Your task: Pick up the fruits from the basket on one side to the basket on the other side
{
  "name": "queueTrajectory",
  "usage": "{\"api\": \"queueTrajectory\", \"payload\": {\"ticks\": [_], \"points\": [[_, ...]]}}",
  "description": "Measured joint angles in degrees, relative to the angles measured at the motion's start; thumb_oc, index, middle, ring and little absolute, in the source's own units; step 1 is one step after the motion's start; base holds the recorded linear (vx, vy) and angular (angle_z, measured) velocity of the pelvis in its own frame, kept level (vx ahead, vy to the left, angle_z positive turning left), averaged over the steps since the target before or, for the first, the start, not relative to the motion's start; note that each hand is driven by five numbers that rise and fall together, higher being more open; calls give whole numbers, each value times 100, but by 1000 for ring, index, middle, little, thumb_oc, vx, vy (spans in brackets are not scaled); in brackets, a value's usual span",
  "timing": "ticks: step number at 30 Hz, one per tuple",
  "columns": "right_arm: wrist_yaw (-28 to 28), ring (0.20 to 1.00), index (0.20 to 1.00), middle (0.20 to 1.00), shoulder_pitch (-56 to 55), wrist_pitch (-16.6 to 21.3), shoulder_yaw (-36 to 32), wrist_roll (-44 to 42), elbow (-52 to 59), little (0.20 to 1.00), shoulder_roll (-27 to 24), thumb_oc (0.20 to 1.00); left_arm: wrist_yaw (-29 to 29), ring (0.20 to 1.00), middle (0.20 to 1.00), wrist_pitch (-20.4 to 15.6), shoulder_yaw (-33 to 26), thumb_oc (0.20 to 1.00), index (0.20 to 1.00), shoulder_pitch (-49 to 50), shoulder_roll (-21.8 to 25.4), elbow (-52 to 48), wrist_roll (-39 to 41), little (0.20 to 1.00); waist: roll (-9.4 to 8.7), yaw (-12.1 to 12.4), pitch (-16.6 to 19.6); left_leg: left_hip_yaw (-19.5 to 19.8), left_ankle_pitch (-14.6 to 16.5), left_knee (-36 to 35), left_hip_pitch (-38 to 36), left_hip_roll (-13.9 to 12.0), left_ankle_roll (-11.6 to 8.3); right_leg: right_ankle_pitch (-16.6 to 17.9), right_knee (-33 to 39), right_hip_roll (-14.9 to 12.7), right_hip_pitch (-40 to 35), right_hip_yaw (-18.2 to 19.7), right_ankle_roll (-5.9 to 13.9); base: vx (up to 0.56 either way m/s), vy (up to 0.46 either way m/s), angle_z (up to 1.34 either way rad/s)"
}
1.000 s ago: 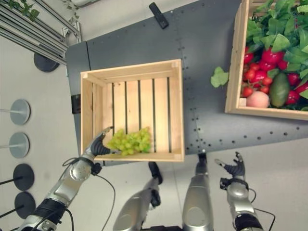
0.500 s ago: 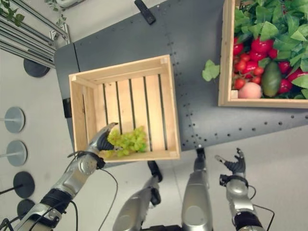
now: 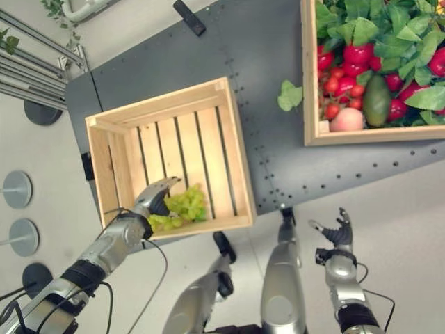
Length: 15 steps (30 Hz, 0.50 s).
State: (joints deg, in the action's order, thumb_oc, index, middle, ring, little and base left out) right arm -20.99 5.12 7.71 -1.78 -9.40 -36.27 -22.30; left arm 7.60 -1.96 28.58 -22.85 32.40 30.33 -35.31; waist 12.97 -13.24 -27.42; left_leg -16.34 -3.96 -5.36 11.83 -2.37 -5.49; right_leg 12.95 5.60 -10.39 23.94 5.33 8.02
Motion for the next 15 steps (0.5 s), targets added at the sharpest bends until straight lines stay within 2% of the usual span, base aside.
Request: {"api": "queueTrajectory", "payload": {"ticks": [9, 15], "points": [[-3, 1000, 1000, 1000, 76, 0, 48, 103, 13, 1000, -87, 1000, -47, 1000, 1000, 49, 74, 1000, 1000, -286, -82, 684, -3, 1000, 1, -31, 0, -99, 18, 21, -9, 28, 12, 41, -2, -7, 61, 86, -9, 5, 12, -5], [-66, 1000, 1000, 1000, 226, -1, 48, 104, 24, 1000, -93, 1000, -102, 1000, 1000, 169, 228, 1000, 1000, -282, -420, 1474, -18, 1000, 1, -17, 0, -226, 60, 0, 11, 59, 10, 56, -2, -21, 186, 165, 29, 2, 11, -12]]}}
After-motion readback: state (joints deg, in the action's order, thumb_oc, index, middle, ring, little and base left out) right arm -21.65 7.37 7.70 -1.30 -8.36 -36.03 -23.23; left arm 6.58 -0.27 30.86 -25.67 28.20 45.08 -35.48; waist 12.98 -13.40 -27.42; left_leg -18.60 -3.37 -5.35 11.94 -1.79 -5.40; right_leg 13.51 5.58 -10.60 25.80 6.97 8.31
